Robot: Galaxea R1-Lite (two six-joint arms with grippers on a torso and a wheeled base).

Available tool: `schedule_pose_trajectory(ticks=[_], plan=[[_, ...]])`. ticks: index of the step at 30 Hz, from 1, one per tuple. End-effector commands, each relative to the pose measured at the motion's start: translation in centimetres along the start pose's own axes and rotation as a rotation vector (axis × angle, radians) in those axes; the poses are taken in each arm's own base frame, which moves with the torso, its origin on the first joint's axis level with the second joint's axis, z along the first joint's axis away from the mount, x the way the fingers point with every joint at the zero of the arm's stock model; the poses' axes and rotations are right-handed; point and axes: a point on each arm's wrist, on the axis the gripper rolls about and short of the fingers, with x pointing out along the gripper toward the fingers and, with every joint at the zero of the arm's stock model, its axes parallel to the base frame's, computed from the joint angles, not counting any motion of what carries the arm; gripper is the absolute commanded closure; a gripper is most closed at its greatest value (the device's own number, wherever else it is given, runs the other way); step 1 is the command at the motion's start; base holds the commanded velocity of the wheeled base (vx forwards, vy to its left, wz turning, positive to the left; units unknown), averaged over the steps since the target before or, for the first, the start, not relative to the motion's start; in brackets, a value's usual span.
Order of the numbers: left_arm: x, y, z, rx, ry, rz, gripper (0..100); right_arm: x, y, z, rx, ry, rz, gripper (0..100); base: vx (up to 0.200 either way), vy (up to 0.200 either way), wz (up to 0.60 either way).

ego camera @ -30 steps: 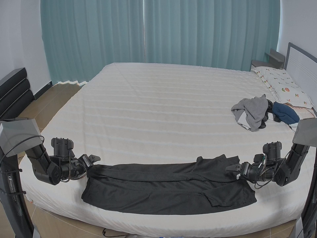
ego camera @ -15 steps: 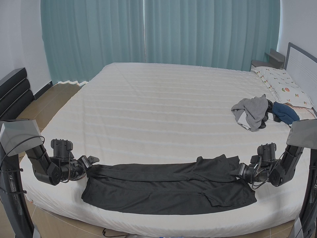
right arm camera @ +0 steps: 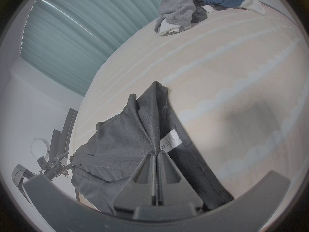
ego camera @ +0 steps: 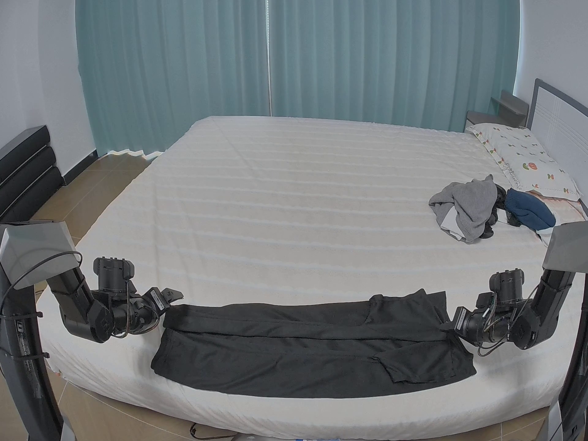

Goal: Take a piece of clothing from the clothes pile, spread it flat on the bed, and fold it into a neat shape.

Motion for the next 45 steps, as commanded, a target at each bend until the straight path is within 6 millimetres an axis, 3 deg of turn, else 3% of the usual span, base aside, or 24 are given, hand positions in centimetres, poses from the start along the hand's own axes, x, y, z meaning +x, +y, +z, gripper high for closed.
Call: schedule_pose_trajectory(ticks=[1, 12, 13, 16, 36, 45], plan=[[0.2, -0.3, 0.1, -0.028, -0.005, -0.01, 0, -0.3, -0.3, -0.1, 0.009, 0.0, -0.007, 100, 0.0, 0.0, 0.0], [0.8, -1.6, -0.9, -0.019, 0.025, -0.033, 0, -0.4, -0.3, -0.3, 0.018, 0.01, -0.003, 100, 0.0, 0.0, 0.0], [1.1, -1.7, -1.0, -0.014, 0.026, -0.034, 100, -0.4, -0.3, -0.3, 0.018, 0.009, -0.003, 100, 0.0, 0.0, 0.0], [1.6, -1.8, -0.8, -0.008, 0.016, -0.036, 100, -0.4, -0.2, -0.3, 0.019, 0.012, -0.001, 100, 0.0, 0.0, 0.0], [-1.0, -2.5, 2.2, -0.032, -0.11, -0.067, 100, -0.4, 0.5, 0.9, 0.041, -0.061, 0.044, 100, 0.0, 0.0, 0.0], [0.3, -4.6, 6.4, -0.083, -0.301, -0.229, 100, 1.2, 3.9, 7.0, 0.084, -0.257, 0.184, 100, 0.0, 0.0, 0.0]])
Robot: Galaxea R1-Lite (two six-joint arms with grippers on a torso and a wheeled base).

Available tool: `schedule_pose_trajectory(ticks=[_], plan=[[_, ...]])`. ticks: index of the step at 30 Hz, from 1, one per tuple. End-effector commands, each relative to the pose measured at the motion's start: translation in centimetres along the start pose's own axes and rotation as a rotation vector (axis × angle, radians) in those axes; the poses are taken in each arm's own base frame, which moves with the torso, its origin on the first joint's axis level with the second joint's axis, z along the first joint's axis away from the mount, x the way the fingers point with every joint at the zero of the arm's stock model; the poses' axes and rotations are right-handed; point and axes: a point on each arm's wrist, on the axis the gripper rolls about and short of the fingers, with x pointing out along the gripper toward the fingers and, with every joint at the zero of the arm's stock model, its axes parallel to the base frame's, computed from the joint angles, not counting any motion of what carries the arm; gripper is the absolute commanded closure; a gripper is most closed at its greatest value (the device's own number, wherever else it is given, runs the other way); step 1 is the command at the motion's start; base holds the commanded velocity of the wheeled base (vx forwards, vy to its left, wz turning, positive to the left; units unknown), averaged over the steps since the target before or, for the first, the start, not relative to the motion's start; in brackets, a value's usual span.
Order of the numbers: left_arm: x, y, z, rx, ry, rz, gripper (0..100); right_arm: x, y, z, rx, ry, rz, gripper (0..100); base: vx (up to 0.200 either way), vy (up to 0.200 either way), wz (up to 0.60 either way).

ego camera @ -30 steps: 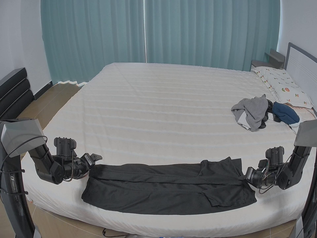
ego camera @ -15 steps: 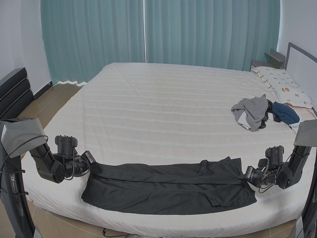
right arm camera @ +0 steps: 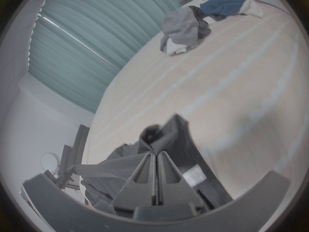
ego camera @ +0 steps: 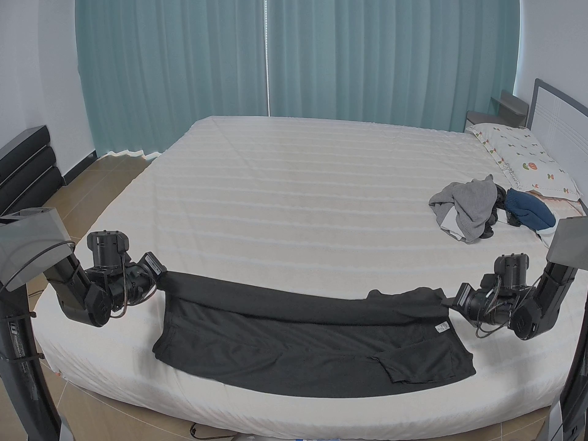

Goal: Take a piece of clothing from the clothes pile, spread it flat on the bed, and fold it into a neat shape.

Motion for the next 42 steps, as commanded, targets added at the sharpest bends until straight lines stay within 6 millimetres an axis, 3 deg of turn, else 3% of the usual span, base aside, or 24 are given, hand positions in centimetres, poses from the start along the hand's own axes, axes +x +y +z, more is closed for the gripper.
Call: schedule_pose_trajectory(ticks=[1, 10, 17, 21, 25, 26, 34, 35, 36, 37, 42], plan=[[1.6, -1.0, 1.9, -0.012, -0.086, -0.075, 100, 1.7, 2.1, 3.0, 0.01, -0.093, 0.078, 100, 0.0, 0.0, 0.0], [2.2, 0.4, 0.9, -0.018, -0.046, -0.03, 100, 2.8, 2.8, 3.1, 0.002, -0.097, 0.074, 100, 0.0, 0.0, 0.0], [2.1, 0.4, 0.8, -0.013, -0.043, -0.029, 100, 1.9, 2.2, 2.2, 0.011, -0.067, 0.048, 100, 0.0, 0.0, 0.0], [1.3, 1.5, -0.3, 0.051, 0.005, 0.011, 100, 0.1, 0.9, 0.4, -0.013, -0.003, 0.003, 100, 0.0, 0.0, 0.0], [1.1, 2.3, -0.9, 0.106, 0.03, 0.038, 100, -0.2, 0.1, -0.7, -0.049, 0.039, -0.029, 100, 0.0, 0.0, 0.0], [0.8, 2.7, -1.5, 0.153, 0.051, 0.056, 100, -0.4, -0.7, -1.9, -0.083, 0.086, -0.058, 100, 0.0, 0.0, 0.0], [1.0, 4.1, -3.3, 0.224, 0.118, 0.094, 100, 0.6, -2.7, -4.5, -0.132, 0.186, -0.123, 100, 0.0, 0.0, 0.0], [1.0, 4.1, -3.3, 0.224, 0.118, 0.094, 100, 0.6, -2.7, -4.5, -0.134, 0.186, -0.121, 0, 0.0, 0.0, 0.0], [1.0, 4.1, -3.4, 0.222, 0.122, 0.095, 100, 0.8, -2.7, -4.6, -0.134, 0.188, -0.118, 0, 0.0, 0.0, 0.0], [1.0, 4.1, -3.4, 0.223, 0.12, 0.094, 0, 0.8, -2.7, -4.6, -0.133, 0.186, -0.117, 0, 0.0, 0.0, 0.0], [0.8, 4.0, -2.9, 0.215, 0.104, 0.092, 0, -0.1, -1.9, -3.5, -0.116, 0.142, -0.093, 0, 0.0, 0.0, 0.0]])
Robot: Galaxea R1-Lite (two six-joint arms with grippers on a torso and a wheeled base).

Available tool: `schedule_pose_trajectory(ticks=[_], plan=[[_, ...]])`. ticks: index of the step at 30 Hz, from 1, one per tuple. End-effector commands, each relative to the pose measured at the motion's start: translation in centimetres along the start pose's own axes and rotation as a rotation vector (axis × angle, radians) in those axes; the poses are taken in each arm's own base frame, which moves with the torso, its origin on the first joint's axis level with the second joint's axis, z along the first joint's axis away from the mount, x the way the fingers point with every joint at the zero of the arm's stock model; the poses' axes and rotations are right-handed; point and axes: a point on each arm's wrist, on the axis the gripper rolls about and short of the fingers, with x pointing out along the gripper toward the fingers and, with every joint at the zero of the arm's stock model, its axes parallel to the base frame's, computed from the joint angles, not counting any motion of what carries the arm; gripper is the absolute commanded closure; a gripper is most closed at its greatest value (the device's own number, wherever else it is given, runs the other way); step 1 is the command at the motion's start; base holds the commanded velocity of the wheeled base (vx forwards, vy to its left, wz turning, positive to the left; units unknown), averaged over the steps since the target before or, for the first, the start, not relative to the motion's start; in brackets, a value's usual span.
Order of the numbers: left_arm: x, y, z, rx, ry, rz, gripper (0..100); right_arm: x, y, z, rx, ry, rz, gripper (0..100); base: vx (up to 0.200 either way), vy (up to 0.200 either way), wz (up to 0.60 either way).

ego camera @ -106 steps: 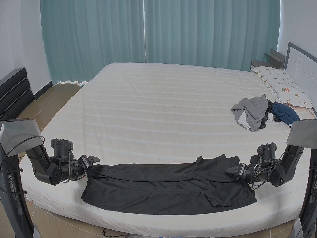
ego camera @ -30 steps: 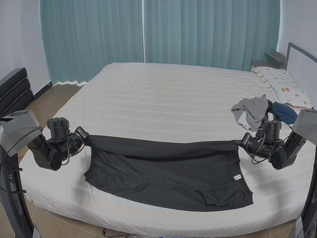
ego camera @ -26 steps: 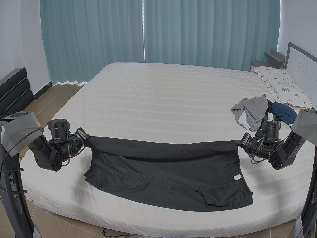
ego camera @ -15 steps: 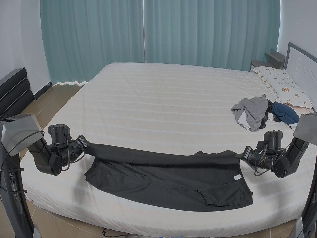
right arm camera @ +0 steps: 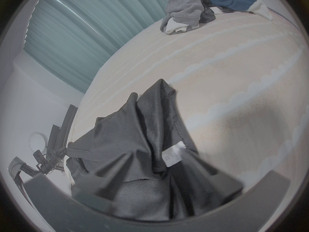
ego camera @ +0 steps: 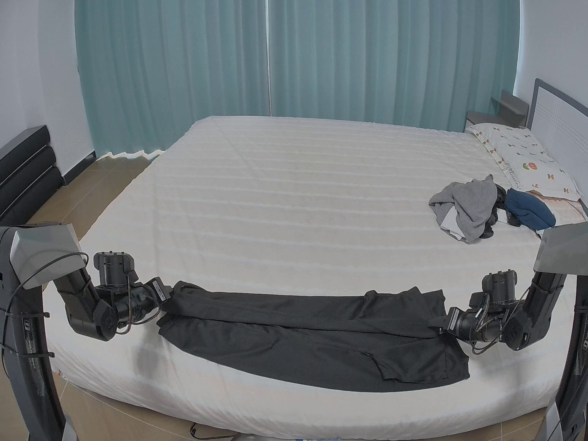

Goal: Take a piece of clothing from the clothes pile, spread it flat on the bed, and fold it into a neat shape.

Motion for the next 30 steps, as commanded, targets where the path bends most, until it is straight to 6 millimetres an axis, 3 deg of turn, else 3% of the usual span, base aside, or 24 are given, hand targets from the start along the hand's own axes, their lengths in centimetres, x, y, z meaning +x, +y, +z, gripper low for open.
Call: schedule_pose_trajectory(ticks=[1, 4, 6, 7, 9, 14, 23, 30], plan=[[-0.4, 0.1, 0.3, -0.009, -0.014, 0.006, 0, -1.1, 0.3, 0.7, 0.031, -0.033, 0.014, 0, 0.0, 0.0, 0.0], [-2.3, 0.1, 0.8, -0.027, -0.026, 0.005, 0, -2.6, 1.0, 1.3, 0.119, -0.068, 0.035, 0, 0.0, 0.0, 0.0], [-2.3, 0.1, 0.8, -0.027, -0.026, 0.005, 0, -2.6, 1.0, 1.3, 0.119, -0.068, 0.035, 0, 0.0, 0.0, 0.0], [-3.9, -0.1, 0.6, -0.064, -0.022, 0.007, 0, -3.7, 1.3, 1.3, 0.182, -0.079, 0.044, 0, 0.0, 0.0, 0.0], [-4.2, 0.0, 0.5, -0.077, -0.017, 0.01, 0, -4.0, 1.3, 1.1, 0.198, -0.079, 0.044, 0, 0.0, 0.0, 0.0], [-5.4, 0.7, -1.8, -0.129, 0.063, 0.049, 0, -5.1, 1.3, 0.4, 0.315, -0.065, 0.044, 0, 0.0, 0.0, 0.0], [-4.8, 0.1, -2.9, -0.194, 0.103, 0.038, 0, -5.4, 1.1, 0.0, 0.372, -0.052, 0.035, 0, 0.0, 0.0, 0.0], [-2.7, -0.1, -3.9, -0.175, 0.13, 0.048, 0, -5.7, 0.8, 0.3, 0.384, -0.071, 0.031, 0, 0.0, 0.0, 0.0]])
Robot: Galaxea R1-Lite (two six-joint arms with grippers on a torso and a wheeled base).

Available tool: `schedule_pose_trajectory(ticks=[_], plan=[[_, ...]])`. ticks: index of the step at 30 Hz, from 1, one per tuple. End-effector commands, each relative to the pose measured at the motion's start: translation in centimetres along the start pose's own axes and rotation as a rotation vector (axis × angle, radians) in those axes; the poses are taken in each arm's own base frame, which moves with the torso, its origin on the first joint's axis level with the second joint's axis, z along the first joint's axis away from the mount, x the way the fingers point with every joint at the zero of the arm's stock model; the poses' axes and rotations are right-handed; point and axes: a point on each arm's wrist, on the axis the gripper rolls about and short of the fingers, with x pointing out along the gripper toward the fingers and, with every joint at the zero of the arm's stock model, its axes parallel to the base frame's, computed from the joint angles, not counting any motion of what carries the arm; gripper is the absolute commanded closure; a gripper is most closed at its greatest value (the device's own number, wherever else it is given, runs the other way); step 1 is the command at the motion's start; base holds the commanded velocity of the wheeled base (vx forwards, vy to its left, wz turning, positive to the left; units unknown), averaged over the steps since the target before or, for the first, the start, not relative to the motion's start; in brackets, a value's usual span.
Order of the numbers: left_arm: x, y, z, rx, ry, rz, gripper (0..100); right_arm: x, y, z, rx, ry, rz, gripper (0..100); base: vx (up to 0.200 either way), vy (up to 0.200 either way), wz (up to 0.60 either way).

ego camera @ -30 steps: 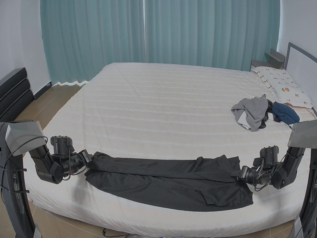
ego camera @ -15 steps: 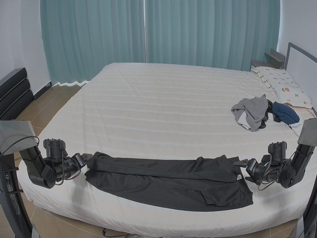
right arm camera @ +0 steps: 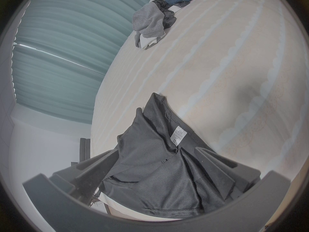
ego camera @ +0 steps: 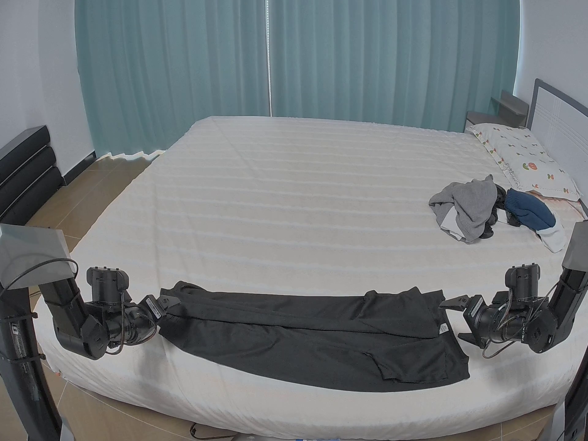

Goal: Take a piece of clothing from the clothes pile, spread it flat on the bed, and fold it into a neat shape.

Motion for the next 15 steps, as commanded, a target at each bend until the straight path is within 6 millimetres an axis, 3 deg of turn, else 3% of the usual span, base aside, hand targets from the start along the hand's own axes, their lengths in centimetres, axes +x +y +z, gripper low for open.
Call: schedule_pose_trajectory(ticks=[1, 3, 4, 15], plan=[[1.2, 0.4, -0.8, 0.005, 0.03, 0.022, 0, -0.4, -0.1, 0.6, 0.011, -0.024, 0.003, 0, 0.0, 0.0, 0.0], [1.0, 0.5, -0.8, 0.004, 0.032, 0.026, 0, -0.5, -0.3, 0.8, 0.015, -0.031, 0.001, 0, 0.0, 0.0, 0.0], [0.8, 0.6, -1.0, 0.002, 0.038, 0.033, 100, -0.6, -0.3, 0.8, 0.016, -0.032, 0.001, 0, 0.0, 0.0, 0.0], [-2.6, 1.6, -2.2, 0.085, 0.033, 0.13, 100, -1.1, -0.7, 0.3, 0.021, -0.018, -0.016, 0, 0.0, 0.0, 0.0]])
